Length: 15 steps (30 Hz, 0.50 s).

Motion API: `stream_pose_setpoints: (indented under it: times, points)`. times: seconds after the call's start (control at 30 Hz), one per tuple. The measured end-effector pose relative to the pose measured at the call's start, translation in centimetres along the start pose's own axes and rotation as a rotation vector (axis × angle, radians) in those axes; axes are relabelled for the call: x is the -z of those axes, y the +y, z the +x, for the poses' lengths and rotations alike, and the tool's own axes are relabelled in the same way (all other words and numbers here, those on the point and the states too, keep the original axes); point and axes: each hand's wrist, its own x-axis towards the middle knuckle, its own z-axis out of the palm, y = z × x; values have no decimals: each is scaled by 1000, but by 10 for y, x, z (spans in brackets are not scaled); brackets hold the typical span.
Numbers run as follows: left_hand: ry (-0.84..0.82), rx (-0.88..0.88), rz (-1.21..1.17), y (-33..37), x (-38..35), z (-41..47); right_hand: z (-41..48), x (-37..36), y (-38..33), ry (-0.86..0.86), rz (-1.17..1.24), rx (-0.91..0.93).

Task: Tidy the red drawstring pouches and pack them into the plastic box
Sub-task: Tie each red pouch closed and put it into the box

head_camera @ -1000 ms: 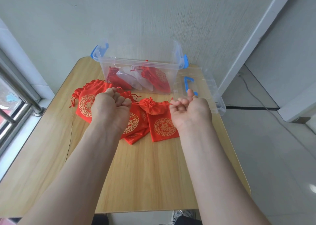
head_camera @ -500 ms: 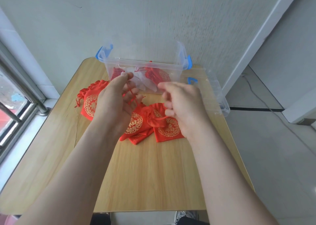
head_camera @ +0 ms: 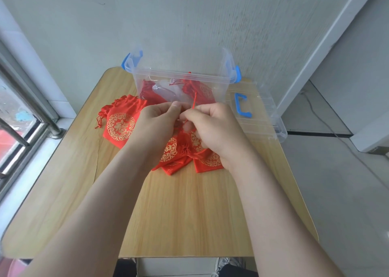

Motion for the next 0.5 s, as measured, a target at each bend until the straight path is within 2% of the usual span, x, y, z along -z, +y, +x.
stream_pose_setpoints:
  times: [0.13,0.27,0.37,0.5]
  points:
    - [-18,54,72,4,-3,0,5,4,6,149,53,-41]
    - [-96,-11,221,6,-4,-6,6,7,9,206,67,-21]
    - [-113,12,226,4,-1,-5,6,9,10,197,52,-31]
    - [-134,187,78,6,-1,-3,5,14,8,244,38,-120]
